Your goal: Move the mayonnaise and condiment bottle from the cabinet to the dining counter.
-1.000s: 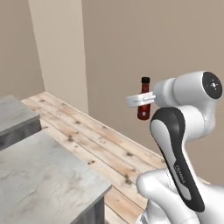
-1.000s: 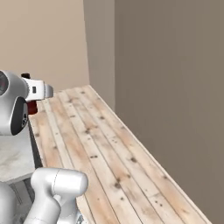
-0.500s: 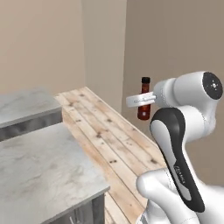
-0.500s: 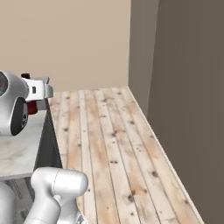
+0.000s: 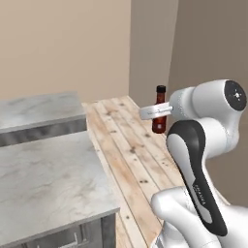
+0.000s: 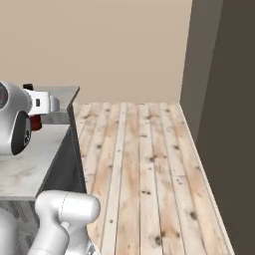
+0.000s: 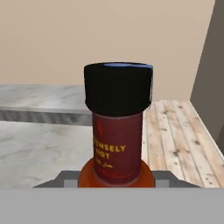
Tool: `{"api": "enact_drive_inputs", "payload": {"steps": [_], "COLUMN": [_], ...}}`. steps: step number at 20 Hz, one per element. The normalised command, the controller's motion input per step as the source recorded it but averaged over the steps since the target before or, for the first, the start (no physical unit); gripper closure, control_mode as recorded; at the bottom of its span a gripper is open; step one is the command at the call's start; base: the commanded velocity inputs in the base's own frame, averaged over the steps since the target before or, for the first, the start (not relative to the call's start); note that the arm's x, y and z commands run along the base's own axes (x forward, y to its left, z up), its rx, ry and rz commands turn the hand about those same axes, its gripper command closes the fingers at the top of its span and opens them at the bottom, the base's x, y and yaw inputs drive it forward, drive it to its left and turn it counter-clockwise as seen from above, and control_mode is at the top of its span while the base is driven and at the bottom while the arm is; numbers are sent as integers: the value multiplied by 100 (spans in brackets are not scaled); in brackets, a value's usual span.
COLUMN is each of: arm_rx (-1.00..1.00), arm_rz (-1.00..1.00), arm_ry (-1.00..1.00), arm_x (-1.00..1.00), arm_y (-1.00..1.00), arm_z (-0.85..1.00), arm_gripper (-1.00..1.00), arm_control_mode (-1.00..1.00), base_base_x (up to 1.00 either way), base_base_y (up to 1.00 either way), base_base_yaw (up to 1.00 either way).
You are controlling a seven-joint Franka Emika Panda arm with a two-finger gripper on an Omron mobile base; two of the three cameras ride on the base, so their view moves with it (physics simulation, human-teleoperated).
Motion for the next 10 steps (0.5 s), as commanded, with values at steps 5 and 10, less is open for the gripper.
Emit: {"api": "enact_drive_inputs", "payload": {"steps": [5,10], "arm_rx": [0,0], "arm_rz": [0,0], "arm_ry": [0,0], "arm_x": [0,0], "arm_y": [0,0], "arm_z": [0,0], "arm_gripper": [100,100], "arm_control_mode": [100,100], "base_base_x": [98,87], "base_base_y": [-53,-76], "base_base_yaw": [25,11]}}
